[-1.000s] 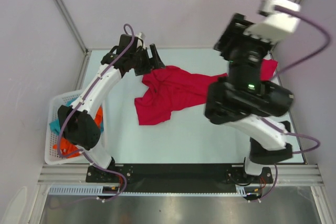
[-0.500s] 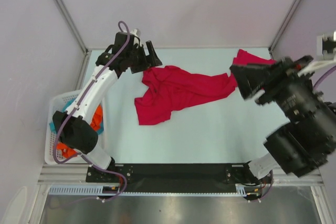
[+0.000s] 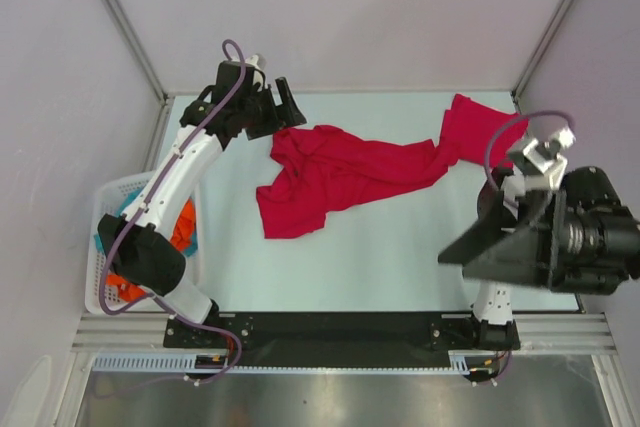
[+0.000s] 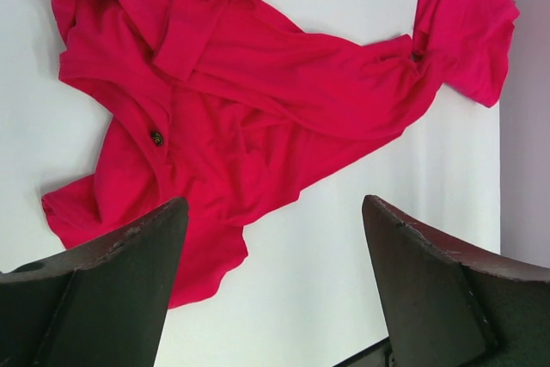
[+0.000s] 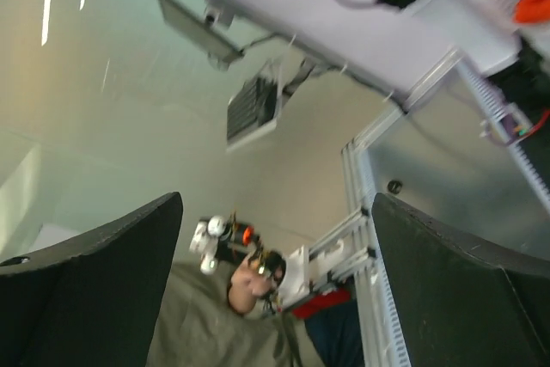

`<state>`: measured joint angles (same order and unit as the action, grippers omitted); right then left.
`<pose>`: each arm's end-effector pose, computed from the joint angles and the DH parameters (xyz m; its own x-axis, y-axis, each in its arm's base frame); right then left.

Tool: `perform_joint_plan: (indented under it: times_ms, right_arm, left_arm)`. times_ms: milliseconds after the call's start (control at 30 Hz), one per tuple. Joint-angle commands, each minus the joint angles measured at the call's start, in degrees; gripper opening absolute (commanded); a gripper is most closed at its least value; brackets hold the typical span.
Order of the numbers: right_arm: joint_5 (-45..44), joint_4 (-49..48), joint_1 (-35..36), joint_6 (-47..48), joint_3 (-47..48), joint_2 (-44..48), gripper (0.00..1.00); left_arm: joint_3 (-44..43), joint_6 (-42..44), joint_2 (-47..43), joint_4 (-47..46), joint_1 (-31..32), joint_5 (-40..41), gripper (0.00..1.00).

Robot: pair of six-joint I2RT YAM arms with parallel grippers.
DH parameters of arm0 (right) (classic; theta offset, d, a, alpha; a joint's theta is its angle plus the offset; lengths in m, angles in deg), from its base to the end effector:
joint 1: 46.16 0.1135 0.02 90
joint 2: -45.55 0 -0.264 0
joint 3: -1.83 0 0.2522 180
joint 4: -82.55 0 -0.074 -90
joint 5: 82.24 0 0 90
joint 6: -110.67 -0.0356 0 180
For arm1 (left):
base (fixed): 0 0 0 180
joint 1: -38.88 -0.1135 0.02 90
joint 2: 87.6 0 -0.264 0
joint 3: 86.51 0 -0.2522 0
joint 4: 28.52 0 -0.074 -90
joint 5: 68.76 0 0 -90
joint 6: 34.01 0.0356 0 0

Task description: Fold and stack the t-shirts

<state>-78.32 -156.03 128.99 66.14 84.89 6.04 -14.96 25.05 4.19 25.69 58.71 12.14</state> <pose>0.0199 0.0340 0.5300 -0.8280 0.1192 -0.5480 -0.5520 -0.0013 0.8338 0.3334 -0.1262 0.3832 -0.7246 -0.2784 -0.6305 0.0937 0.8665 -0.4903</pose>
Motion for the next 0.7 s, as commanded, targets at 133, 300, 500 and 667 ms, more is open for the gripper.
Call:
perform_joint_plan:
  times_ms: [133, 300, 500, 667]
  right_arm:
    - [-15.3, 0.4, 6.7, -22.7, 0.5, -14.1, 1.0]
    - [-15.2, -4.7, 6.7, -14.2, 17.5, -28.9, 1.0]
    - [-15.3, -13.5, 6.7, -10.0, 27.3, -37.3, 1.0]
    - [-15.3, -13.2, 6.7, 10.8, 59.1, -51.7, 1.0]
  left_arm:
    - [0.5, 0.5, -4.1, -1.5, -0.3, 1.7, 0.88]
    - [1.5, -0.1, -3.7, -3.0, -0.3, 1.2, 0.88]
    - [2.1, -0.4, -3.8, -4.2, -0.1, 0.0, 0.88]
    - [2.3, -0.4, -5.1, -5.1, -0.1, -1.1, 0.88]
